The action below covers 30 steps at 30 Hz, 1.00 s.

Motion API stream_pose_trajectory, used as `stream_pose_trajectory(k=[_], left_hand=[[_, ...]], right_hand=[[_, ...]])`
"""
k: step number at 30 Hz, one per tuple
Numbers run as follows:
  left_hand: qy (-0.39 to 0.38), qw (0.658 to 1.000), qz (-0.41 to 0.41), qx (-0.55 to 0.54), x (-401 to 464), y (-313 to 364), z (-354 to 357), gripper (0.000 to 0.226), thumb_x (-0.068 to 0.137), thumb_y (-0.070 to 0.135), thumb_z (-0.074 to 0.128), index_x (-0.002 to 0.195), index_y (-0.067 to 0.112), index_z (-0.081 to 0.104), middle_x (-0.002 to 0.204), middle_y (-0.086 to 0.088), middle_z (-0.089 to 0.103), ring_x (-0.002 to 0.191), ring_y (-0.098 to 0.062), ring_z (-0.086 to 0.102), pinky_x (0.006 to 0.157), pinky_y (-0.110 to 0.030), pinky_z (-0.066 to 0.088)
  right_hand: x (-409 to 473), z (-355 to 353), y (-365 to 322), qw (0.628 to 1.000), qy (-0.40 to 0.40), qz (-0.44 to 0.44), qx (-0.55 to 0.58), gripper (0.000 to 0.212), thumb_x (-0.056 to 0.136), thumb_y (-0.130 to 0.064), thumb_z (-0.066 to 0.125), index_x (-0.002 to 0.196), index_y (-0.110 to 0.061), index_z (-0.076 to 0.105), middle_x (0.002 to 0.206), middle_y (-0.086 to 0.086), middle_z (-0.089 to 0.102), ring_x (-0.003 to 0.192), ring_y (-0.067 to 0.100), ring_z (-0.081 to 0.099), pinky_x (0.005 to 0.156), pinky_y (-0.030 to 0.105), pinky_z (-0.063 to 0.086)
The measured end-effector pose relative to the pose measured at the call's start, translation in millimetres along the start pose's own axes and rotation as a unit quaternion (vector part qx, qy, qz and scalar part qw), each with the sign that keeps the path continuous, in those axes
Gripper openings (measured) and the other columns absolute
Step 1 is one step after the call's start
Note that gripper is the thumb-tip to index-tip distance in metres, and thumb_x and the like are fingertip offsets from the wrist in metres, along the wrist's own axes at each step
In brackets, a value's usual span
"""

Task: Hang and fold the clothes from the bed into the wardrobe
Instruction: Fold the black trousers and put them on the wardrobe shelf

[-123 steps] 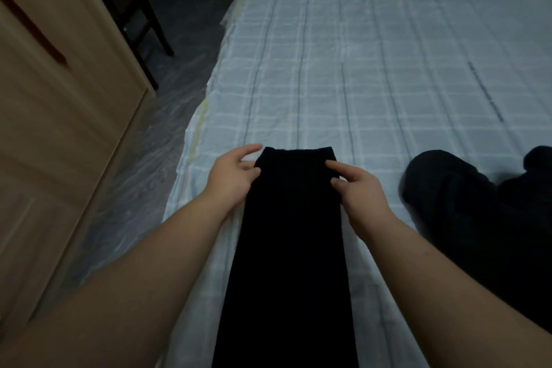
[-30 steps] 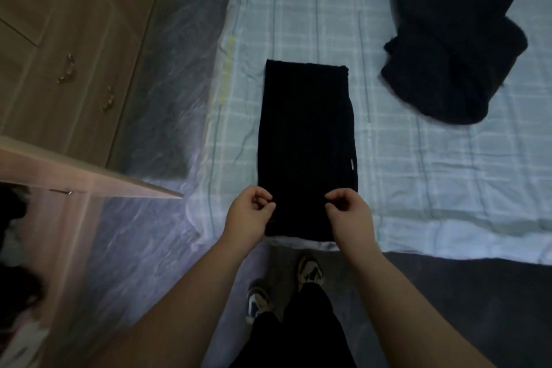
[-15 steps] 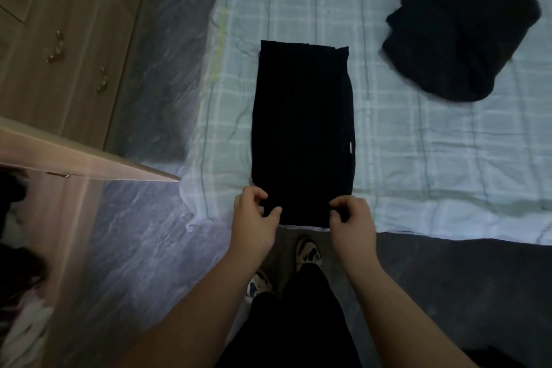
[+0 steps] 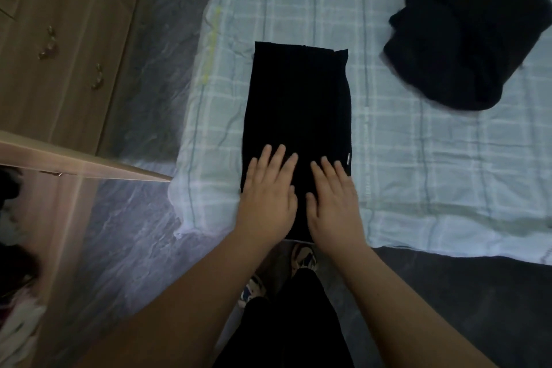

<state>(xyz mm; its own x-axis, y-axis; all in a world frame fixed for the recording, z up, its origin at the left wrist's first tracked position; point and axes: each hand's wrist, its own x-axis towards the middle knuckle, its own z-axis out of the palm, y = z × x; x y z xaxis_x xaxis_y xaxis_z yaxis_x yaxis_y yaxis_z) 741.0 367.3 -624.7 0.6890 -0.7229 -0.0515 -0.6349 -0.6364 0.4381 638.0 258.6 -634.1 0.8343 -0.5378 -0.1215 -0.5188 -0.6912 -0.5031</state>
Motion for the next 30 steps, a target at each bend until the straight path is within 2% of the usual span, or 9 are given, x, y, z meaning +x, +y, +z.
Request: stream_pose_trajectory(k=[4, 8, 12, 14, 16, 19, 24, 27, 30], left_hand=[[-0.110, 0.987, -0.030, 0.116, 13, -23, 37, 0.064, 0.097, 0.047, 0.024, 0.158, 0.030, 0.014, 0.165, -0.008, 0.013, 0.152, -0.029, 0.008, 0.122, -0.050, 0.011], [-0.142, 0.980, -0.031, 0.134, 6, -29, 48, 0.064, 0.097, 0.052, 0.025, 0.157, 0.033, 0.016, 0.165, -0.008, 0.013, 0.152, -0.030, 0.008, 0.121, -0.053, 0.012], [-0.078, 0.990, -0.070, 0.099, 30, -17, 27, 0.060, 0.093, 0.047, 0.038, 0.151, 0.028, 0.036, 0.161, -0.005, 0.029, 0.151, -0.026, 0.015, 0.120, -0.055, 0.015], [-0.037, 0.994, -0.051, 0.087, 57, -18, 19, 0.059, 0.094, 0.040, 0.042, 0.150, 0.025, 0.037, 0.161, -0.006, 0.028, 0.151, -0.025, 0.014, 0.121, -0.053, 0.015], [-0.019, 0.995, -0.026, 0.091, 91, -23, 19, 0.062, 0.094, 0.036, 0.041, 0.154, 0.024, 0.030, 0.163, -0.008, 0.021, 0.152, -0.025, 0.011, 0.122, -0.051, 0.014], [-0.015, 0.993, 0.005, 0.113, 147, -32, 27, 0.064, 0.096, 0.038, 0.036, 0.157, 0.023, 0.021, 0.165, -0.009, 0.014, 0.153, -0.026, 0.008, 0.122, -0.050, 0.013], [-0.055, 0.986, 0.001, 0.155, 181, -61, 51, 0.065, 0.099, 0.054, 0.025, 0.158, 0.029, 0.015, 0.165, -0.009, 0.013, 0.153, -0.027, 0.007, 0.122, -0.049, 0.012], [-0.071, 0.985, -0.012, 0.155, 178, -63, 58, 0.066, 0.098, 0.059, 0.022, 0.158, 0.032, 0.015, 0.165, -0.007, 0.013, 0.153, -0.028, 0.006, 0.122, -0.049, 0.011], [-0.032, 0.992, -0.024, 0.117, 187, -55, 49, 0.063, 0.097, 0.056, 0.029, 0.155, 0.030, 0.027, 0.163, -0.007, 0.022, 0.152, -0.026, 0.010, 0.122, -0.048, 0.014]], right_hand=[[12, 25, 24, 0.989, -0.100, 0.006, -0.107, 0.065, 0.102, -0.049, 0.023, 0.160, -0.021, 0.013, 0.167, 0.002, 0.009, 0.154, 0.022, 0.000, 0.123, 0.046, 0.004], [5, 35, 33, 0.983, -0.123, 0.011, -0.135, 0.067, 0.100, -0.054, 0.021, 0.159, -0.023, 0.015, 0.167, 0.000, 0.010, 0.154, 0.020, 0.000, 0.123, 0.046, 0.003], [28, 12, 17, 0.993, -0.036, 0.041, -0.105, 0.055, 0.093, -0.048, 0.040, 0.141, -0.024, 0.051, 0.151, -0.001, 0.046, 0.142, 0.018, 0.034, 0.112, 0.046, 0.027], [55, 2, 16, 0.995, 0.030, 0.033, -0.090, 0.047, 0.093, -0.042, 0.042, 0.133, -0.022, 0.057, 0.142, -0.002, 0.054, 0.134, 0.018, 0.042, 0.109, 0.049, 0.031], [89, -1, 19, 0.996, 0.052, 0.009, -0.076, 0.049, 0.097, -0.037, 0.039, 0.142, -0.020, 0.050, 0.150, 0.002, 0.047, 0.142, 0.021, 0.035, 0.115, 0.053, 0.026], [144, 6, 30, 0.997, 0.021, -0.043, -0.065, 0.057, 0.102, -0.037, 0.033, 0.156, -0.018, 0.028, 0.164, 0.005, 0.023, 0.153, 0.023, 0.012, 0.123, 0.049, 0.014], [184, 26, 57, 0.986, -0.042, -0.056, -0.151, 0.064, 0.104, -0.047, 0.024, 0.159, -0.018, 0.013, 0.166, 0.006, 0.010, 0.154, 0.021, 0.001, 0.125, 0.045, 0.005], [180, 32, 60, 0.985, -0.044, -0.049, -0.158, 0.064, 0.103, -0.049, 0.025, 0.159, -0.019, 0.017, 0.166, 0.006, 0.012, 0.154, 0.021, 0.004, 0.124, 0.045, 0.008], [189, 23, 48, 0.991, -0.009, -0.025, -0.133, 0.061, 0.100, -0.047, 0.032, 0.154, -0.019, 0.035, 0.162, 0.005, 0.028, 0.151, 0.021, 0.019, 0.121, 0.046, 0.019]])
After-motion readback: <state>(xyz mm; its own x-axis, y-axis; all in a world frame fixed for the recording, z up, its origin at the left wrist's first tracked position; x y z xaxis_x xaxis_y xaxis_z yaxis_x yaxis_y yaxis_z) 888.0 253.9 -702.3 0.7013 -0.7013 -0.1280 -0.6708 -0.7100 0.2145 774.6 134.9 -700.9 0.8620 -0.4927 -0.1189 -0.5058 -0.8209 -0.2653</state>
